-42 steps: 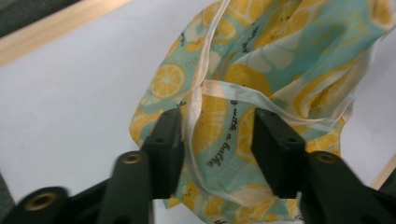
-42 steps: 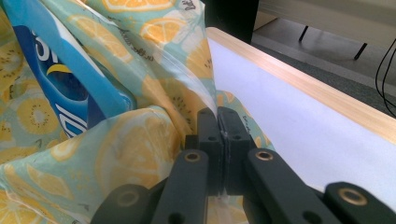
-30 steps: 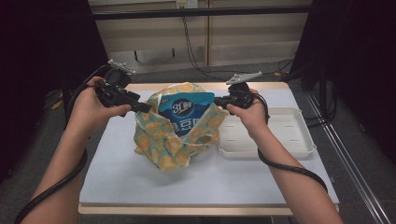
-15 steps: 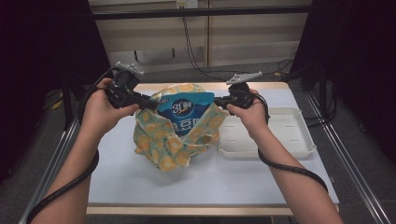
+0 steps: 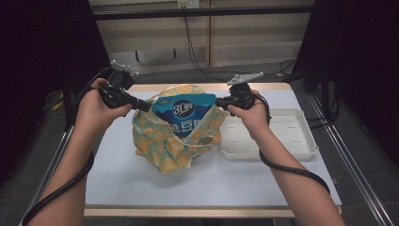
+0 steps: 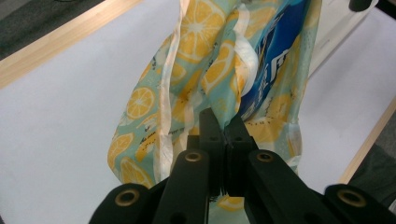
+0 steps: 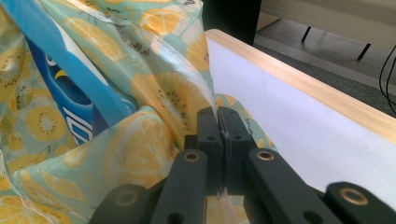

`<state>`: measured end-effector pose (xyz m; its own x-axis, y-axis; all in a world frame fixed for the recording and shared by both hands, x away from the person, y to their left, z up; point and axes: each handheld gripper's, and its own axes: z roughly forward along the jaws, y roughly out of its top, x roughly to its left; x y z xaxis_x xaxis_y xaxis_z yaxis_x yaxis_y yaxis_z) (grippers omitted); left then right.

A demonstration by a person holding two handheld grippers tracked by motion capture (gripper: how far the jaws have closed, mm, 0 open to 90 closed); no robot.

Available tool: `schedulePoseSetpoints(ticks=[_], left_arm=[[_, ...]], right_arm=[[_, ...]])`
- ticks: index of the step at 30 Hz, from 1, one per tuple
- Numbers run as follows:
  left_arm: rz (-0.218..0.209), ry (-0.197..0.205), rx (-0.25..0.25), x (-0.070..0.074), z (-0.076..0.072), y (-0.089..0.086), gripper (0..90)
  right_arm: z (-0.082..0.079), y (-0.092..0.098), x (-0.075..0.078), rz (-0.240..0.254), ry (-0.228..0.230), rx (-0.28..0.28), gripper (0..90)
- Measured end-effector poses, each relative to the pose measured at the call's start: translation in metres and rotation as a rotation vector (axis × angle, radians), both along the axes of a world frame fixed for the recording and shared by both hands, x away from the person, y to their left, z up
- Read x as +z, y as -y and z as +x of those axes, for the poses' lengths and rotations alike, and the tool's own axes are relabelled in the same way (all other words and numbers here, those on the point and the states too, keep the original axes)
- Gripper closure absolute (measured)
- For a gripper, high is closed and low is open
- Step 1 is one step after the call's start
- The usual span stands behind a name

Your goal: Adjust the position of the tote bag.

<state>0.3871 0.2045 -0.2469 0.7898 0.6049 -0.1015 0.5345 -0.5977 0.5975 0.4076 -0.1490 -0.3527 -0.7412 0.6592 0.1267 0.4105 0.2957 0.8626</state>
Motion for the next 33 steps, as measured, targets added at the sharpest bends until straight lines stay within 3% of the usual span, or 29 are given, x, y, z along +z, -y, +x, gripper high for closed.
schedulePoseSetpoints(ticks=[8,15,19,22,26,27,33], left_arm=[[-0.116,-0.042,0.040,-0.010,0.008,-0.016,87.2],[-0.081,-0.020,0.042,0.002,0.005,-0.017,87.2],[-0.099,-0.023,0.078,0.002,0.007,-0.020,88.4],[-0.114,-0.038,0.092,-0.006,0.010,-0.021,88.3],[-0.081,-0.058,0.096,-0.022,0.012,-0.018,87.8],[-0.050,-0.054,0.089,-0.026,0.013,-0.017,88.0],[-0.025,-0.077,0.125,-0.045,0.015,-0.014,89.0]], right_arm=[[0.001,-0.001,-0.003,-0.001,-0.004,0.007,88.7],[0.002,-0.003,-0.004,-0.010,-0.005,0.006,89.0],[0.003,-0.004,-0.005,-0.010,-0.006,0.006,89.2],[0.002,-0.005,-0.006,-0.012,-0.009,0.011,89.3],[0.001,-0.005,-0.010,-0.014,-0.013,0.019,89.4],[0.001,-0.005,-0.011,-0.012,-0.014,0.019,89.4],[0.001,-0.006,-0.017,-0.041,-0.015,0.016,90.0]])
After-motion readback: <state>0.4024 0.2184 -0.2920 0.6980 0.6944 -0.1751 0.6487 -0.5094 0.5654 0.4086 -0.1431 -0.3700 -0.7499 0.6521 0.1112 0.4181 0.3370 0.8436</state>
